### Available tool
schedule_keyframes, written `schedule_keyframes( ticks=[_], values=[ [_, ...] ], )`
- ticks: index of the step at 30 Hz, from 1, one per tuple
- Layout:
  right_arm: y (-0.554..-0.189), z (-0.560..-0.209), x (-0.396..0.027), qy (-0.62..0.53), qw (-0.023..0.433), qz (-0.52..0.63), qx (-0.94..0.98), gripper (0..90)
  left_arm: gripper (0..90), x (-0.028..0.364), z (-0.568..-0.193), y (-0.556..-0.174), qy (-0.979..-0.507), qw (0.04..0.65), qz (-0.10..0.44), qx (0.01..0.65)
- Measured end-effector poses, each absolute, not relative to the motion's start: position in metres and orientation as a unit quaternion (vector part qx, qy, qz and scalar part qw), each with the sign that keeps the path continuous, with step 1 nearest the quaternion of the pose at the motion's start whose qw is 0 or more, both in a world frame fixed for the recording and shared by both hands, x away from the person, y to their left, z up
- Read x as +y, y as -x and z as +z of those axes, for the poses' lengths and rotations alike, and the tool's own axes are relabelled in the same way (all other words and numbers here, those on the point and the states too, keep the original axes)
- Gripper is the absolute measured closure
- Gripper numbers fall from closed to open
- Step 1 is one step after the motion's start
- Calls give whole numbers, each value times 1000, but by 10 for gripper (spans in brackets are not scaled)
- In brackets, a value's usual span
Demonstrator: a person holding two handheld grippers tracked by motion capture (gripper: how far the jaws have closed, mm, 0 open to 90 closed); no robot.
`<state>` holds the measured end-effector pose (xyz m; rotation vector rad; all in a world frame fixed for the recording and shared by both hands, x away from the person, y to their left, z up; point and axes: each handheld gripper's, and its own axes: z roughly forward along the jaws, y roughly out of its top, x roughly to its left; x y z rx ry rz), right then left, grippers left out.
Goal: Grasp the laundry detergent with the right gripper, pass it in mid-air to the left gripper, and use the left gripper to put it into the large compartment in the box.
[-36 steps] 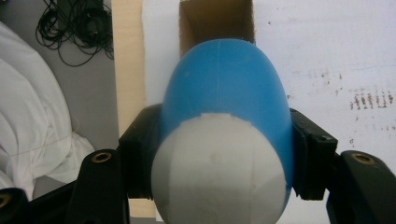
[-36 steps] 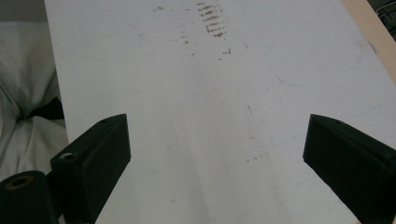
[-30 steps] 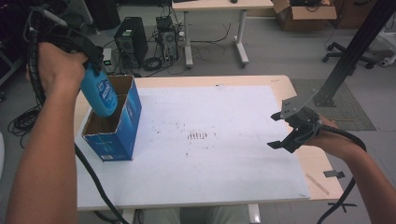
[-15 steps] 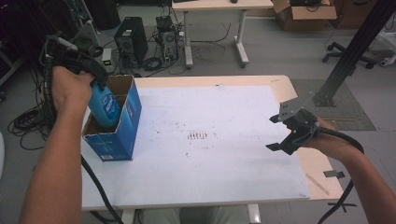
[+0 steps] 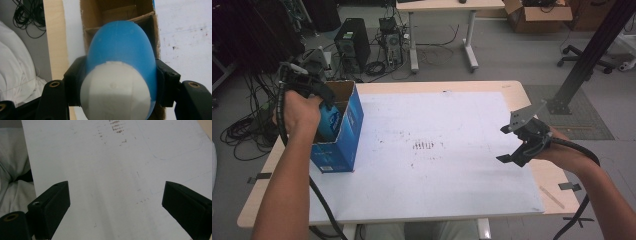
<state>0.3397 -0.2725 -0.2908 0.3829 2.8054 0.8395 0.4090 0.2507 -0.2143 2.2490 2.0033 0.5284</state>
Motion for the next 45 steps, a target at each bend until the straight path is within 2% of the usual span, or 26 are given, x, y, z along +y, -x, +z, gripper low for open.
schedule_keyframes(
  ticks=[17, 31, 45],
  values=[
    [-342, -297, -272, -134, 89, 278, 947, 76, 385, 254, -257, -409, -741, 38, 162, 650],
    [-342, -299, -271, -139, 84, 276, 948, 78, 384, 254, -276, -411, -747, 29, 148, 648],
    [-343, -303, -271, -140, 78, 273, 948, 77, 382, 260, -278, -410, -747, 41, 143, 648]
  ],
)
